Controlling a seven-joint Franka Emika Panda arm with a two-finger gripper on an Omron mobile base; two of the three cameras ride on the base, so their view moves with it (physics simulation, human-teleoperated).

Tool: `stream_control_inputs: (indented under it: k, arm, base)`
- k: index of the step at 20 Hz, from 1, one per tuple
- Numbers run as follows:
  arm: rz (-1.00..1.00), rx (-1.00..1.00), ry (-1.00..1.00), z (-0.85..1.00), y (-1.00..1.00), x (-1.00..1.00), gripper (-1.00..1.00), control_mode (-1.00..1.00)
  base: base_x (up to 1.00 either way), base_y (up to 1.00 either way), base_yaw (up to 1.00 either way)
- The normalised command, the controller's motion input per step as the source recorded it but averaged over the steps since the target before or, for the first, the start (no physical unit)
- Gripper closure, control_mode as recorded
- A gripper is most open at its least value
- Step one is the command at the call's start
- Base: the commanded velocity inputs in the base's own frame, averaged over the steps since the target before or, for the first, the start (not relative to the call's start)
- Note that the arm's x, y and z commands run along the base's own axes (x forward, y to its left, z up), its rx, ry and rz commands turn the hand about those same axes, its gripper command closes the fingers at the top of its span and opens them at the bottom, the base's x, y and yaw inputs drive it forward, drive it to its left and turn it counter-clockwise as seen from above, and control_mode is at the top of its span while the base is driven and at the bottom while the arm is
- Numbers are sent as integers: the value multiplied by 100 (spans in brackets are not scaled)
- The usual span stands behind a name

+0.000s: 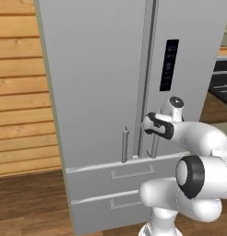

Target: Take the strawberry from the fridge and place it on top of the pancake, located on the dining counter.

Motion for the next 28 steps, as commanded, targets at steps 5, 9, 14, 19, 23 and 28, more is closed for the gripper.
stream_control_inputs:
  k: [5, 9, 14, 19, 23, 28]
  arm:
    - [0, 0, 0, -19, 0, 16, -100, -100]
    - [0, 0, 0, -28, -2, 1, -100, -100]
    - [0, 0, 0, -6, -1, -3, 100, -100]
    - [0, 1, 0, 0, -31, -30, 100, -100]
    - [0, 2, 0, 0, -63, -80, 100, -100]
    - [0, 5, 1, 0, -74, -74, 100, -100]
  base:
    - [0, 0, 0]
    - [0, 0, 0]
    - [0, 0, 0]
    - [0, 0, 0]
    - [0, 0, 0]
    - [0, 0, 0]
